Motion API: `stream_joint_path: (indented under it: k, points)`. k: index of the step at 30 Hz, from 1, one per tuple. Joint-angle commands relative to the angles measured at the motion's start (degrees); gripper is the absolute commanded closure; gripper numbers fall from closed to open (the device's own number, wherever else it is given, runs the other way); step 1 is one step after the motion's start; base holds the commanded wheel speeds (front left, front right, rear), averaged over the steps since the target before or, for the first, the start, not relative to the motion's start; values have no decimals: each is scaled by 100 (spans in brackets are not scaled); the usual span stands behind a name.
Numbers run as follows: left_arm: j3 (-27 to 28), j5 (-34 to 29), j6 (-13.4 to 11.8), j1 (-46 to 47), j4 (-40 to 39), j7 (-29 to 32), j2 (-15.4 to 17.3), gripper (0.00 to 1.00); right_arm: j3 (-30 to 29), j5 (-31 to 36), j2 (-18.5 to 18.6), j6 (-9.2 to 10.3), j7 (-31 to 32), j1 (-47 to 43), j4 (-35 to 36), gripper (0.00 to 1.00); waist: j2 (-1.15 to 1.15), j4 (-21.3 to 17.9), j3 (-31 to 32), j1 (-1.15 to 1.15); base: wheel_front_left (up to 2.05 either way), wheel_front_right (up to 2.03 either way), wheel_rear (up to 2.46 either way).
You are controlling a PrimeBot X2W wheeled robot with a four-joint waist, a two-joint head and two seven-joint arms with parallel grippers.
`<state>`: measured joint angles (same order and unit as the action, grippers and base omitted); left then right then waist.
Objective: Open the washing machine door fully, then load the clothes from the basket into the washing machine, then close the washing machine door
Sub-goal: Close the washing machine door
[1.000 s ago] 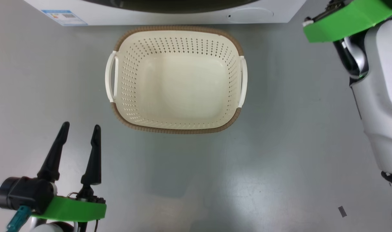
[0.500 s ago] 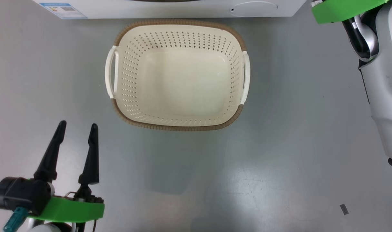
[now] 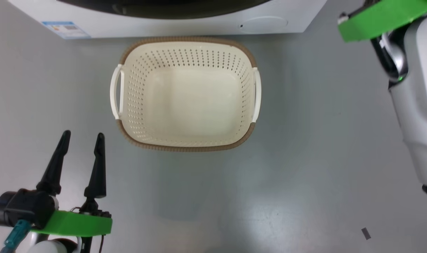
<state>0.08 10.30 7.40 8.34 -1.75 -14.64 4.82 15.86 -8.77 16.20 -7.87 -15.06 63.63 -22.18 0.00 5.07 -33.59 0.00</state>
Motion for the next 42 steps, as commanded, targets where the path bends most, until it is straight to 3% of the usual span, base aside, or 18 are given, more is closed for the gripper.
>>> stream_joint_path:
  k: [1,3,9,15,18,19,30,42]
  points:
    - [225,-72,9,32,-43,-36,103,0,39,-12,-99,38,6,-304,198,100,0,-96,167,0,0,0,0]
    - [237,-70,9,55,33,-36,85,0,57,-44,-112,38,6,-486,260,100,0,-152,289,0,0,0,0]
    - [269,-79,9,80,269,-36,33,0,62,-91,-148,38,6,-1126,420,69,0,-317,729,0,0,0,0]
    - [363,-59,9,-8,495,-36,-36,0,71,-108,-156,38,6,-1792,625,48,0,-508,1231,0,0,0,0]
    - [419,-57,9,-77,580,-36,-72,0,64,-118,-135,38,6,-2089,709,21,0,-607,1478,0,0,0,0]
    - [453,-65,9,-143,628,-36,-96,0,55,-124,-119,38,6,-2291,771,2,0,-665,1660,0,0,0,0]
    - [572,68,9,-639,825,-36,-186,0,-46,-139,36,38,6,-3578,1160,0,0,-899,2574,0,0,0,0]
    - [566,197,-54,-872,889,-36,-193,0,-520,-198,16,38,6,-4722,1579,0,0,-1027,2983,0,0,0,0]
